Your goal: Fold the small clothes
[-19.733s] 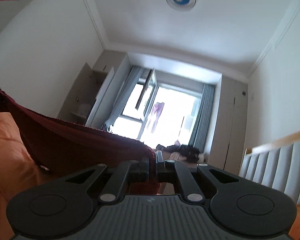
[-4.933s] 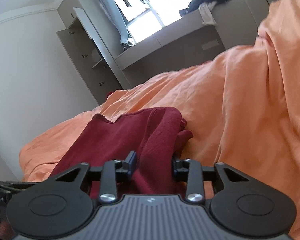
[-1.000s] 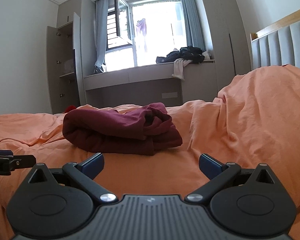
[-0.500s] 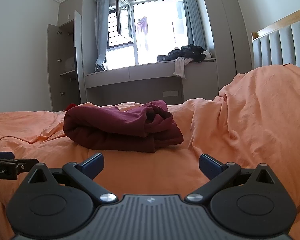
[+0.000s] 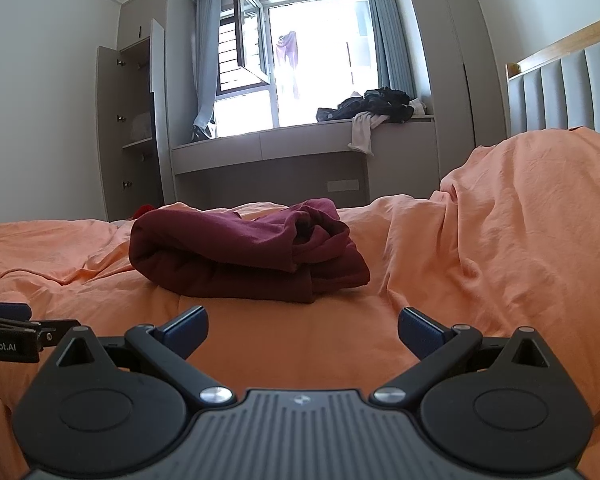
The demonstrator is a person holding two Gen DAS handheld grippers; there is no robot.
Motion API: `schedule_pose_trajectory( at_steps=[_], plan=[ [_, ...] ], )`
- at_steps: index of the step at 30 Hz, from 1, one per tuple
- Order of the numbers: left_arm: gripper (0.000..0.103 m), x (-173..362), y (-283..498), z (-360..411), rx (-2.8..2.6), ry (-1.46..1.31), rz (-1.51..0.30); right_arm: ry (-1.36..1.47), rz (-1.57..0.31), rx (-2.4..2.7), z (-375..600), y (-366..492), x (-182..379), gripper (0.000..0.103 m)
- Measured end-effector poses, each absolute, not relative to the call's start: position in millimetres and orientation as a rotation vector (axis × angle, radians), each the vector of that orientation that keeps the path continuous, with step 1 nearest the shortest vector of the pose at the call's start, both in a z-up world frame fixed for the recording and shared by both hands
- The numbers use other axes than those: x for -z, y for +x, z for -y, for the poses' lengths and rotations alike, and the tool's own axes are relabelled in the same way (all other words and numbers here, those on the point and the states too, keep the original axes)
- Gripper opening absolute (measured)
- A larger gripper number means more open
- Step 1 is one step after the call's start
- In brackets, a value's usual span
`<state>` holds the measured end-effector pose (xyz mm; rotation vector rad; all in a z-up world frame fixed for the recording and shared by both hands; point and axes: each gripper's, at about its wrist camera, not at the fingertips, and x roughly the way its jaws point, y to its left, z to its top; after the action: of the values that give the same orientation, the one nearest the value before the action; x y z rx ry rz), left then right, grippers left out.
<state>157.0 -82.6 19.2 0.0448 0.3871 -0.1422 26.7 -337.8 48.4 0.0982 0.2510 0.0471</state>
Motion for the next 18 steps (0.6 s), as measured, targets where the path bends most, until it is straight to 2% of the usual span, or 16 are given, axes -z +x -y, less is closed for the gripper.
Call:
schedule_pose_trajectory(
  at_steps=[18],
  plan=[
    [0.102, -18.5, 156.9, 82.7, 0.150, 0.045, -0.394, 0.098, -0.291, -0.027, 340.4, 30.8, -44.4, 0.103]
  ],
)
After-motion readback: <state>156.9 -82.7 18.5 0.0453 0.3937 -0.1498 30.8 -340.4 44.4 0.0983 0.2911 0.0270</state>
